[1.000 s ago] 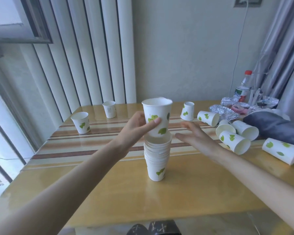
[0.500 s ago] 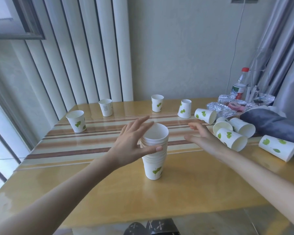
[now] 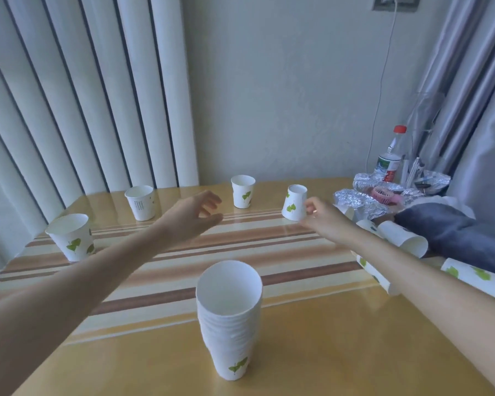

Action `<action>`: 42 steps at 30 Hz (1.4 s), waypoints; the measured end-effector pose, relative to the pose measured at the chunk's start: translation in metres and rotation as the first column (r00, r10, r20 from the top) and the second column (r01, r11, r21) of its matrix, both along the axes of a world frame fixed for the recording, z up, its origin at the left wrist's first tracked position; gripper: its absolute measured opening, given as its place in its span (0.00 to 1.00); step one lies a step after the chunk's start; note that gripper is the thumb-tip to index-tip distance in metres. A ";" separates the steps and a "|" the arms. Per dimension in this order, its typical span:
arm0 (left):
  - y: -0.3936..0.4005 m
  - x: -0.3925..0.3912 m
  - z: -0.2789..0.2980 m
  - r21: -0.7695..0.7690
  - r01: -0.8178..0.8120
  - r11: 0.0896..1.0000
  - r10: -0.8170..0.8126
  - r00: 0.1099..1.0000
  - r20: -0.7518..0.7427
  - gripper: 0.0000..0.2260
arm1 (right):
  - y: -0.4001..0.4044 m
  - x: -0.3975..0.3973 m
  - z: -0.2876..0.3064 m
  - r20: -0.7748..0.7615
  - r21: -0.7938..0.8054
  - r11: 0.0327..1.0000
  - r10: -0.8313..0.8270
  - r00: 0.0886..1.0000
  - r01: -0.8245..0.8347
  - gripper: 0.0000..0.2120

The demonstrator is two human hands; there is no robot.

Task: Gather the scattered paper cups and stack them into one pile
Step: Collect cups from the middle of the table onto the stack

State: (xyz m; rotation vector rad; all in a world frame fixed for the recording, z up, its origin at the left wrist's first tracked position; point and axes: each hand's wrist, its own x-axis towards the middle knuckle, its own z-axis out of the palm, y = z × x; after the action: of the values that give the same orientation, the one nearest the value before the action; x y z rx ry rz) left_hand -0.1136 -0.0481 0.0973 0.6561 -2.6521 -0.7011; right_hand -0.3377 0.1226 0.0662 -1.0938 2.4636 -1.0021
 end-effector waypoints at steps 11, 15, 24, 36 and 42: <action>-0.101 -0.157 -0.017 0.109 -0.171 0.979 0.169 0.985 0.026 0.36 | -0.108 -0.091 -0.019 -0.100 0.089 0.969 -0.220 0.970 0.229 0.35; -0.104 -0.183 -0.025 0.157 -0.155 0.975 0.145 0.987 0.068 0.41 | -0.112 -0.099 -0.030 -0.061 0.153 0.970 -0.181 0.982 0.188 0.34; -0.108 -0.213 -0.067 0.420 -0.320 0.849 0.322 0.944 0.069 0.40 | -0.095 -0.088 -0.028 -0.096 0.086 0.977 -0.187 0.978 0.195 0.25; -0.070 -0.118 -0.011 0.431 -0.162 0.888 0.233 0.965 -0.118 0.28 | -0.048 -0.032 0.002 0.100 -0.131 0.971 -0.188 0.977 0.200 0.23; 0.010 -0.026 0.044 0.392 0.009 0.920 0.105 0.958 -0.267 0.11 | -0.010 0.006 0.013 0.462 -0.325 0.852 -0.236 0.855 0.411 0.26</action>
State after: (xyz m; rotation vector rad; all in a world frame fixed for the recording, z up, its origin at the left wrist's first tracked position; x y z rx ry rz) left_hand -0.1395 -0.0385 0.1411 0.6604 -2.2422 -1.2287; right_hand -0.3316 0.1128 0.0791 -0.4694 2.1758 -1.7264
